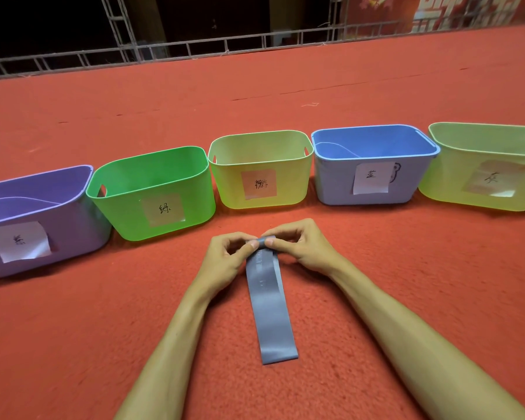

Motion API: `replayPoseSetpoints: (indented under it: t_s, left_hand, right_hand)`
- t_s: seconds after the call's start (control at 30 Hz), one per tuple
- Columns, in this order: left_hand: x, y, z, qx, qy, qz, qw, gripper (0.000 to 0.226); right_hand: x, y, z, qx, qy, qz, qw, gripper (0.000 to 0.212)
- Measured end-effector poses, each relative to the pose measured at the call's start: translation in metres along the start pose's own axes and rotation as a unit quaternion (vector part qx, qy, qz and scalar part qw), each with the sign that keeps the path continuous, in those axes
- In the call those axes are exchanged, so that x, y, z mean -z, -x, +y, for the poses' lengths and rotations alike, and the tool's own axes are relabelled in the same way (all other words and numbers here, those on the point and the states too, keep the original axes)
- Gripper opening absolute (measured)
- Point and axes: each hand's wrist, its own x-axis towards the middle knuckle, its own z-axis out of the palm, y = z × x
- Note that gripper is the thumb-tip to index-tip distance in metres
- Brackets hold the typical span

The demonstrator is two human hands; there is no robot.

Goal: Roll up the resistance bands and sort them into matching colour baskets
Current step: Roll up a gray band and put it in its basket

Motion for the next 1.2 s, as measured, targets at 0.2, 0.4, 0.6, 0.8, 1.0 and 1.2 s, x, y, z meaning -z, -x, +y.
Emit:
replayPoseSetpoints:
  t_s: [0.2, 0.4, 0.6, 0.8, 1.0, 1.2]
  left_hand:
    - [0.0020, 0.0001, -0.0024, -0.022, 0.005, 0.004, 1.000, 0.016]
    - [0.0014, -0.0005, -0.0039, -0.032, -0.013, 0.016, 0.999, 0.019]
    - [-0.0011, -0.0012, 0.0003, -0.004, -0.022, 0.001, 1.000, 0.014]
    - [0.0011, 0.0007, 0.0007, -0.005, -0.005, -0.004, 1.000, 0.012]
    - [0.0028, 0.0017, -0.0004, -0.019, -0.002, -0.011, 1.000, 0.019]
    - [0.0020, -0.0015, 0.0010, 0.000, 0.013, -0.008, 1.000, 0.015]
  right_hand:
    - [-0.0022, -0.0032, 0.0025, -0.045, 0.042, 0.014, 0.998, 0.020]
    - [-0.0001, -0.0005, -0.0008, -0.044, 0.031, -0.004, 0.999, 0.013]
    - [0.0005, 0.0011, -0.0038, -0.005, 0.012, -0.025, 1.000, 0.015]
    - [-0.0009, -0.0012, -0.0023, -0.022, 0.007, -0.008, 1.000, 0.013]
    - [-0.0016, -0.0037, 0.0032, -0.068, 0.037, 0.010, 0.997, 0.026]
    - [0.0020, -0.0009, -0.0008, -0.022, 0.000, 0.006, 1.000, 0.014]
